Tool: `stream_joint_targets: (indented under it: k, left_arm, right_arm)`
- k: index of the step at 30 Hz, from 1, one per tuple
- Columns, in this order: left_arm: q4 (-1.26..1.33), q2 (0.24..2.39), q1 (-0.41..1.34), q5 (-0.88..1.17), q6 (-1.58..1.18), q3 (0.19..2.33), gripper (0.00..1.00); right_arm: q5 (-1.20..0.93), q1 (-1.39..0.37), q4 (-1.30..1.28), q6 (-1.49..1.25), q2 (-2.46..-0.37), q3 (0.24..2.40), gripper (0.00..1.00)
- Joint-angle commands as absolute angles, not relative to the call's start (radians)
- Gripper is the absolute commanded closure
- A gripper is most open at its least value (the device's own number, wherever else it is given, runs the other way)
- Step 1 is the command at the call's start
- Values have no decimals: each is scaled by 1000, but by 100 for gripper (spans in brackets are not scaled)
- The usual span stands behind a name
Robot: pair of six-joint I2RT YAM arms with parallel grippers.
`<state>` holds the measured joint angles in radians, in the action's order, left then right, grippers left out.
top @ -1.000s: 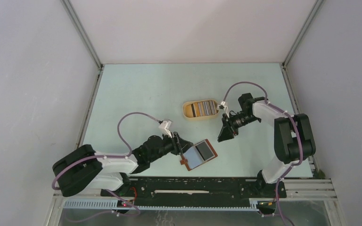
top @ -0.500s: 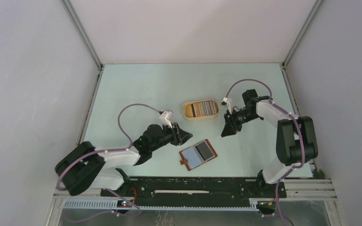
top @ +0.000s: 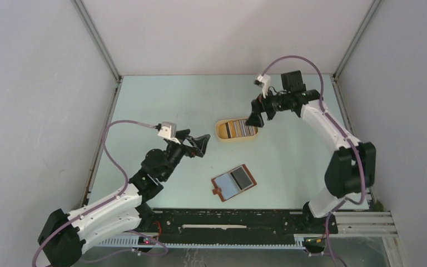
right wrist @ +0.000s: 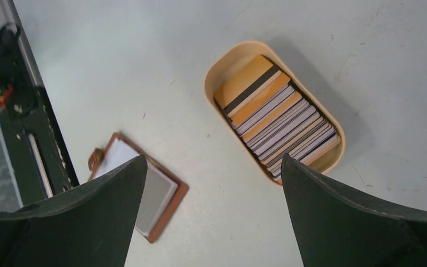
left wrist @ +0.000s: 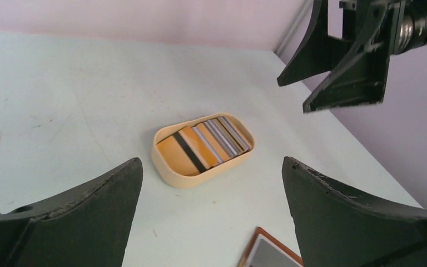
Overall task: Put the credit cards into the card holder
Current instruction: Pick up the credit card from the storage box.
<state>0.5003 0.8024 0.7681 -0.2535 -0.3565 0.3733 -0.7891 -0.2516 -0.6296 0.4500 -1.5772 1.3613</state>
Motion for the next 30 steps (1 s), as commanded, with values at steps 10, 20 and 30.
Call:
stream_joint_targets:
  k: [10, 20, 30]
  left_arm:
    - [811, 855, 732, -232, -390, 186, 0]
    - [819, 868, 732, -225, -400, 185, 0]
    - [830, 862, 732, -223, -405, 173, 0]
  right_arm:
    - [-473, -296, -451, -131, -1789, 1427, 0]
    - [-383, -311, -452, -208, -1862, 1442, 1]
    - [-406, -296, -467, -222, -1927, 1463, 2]
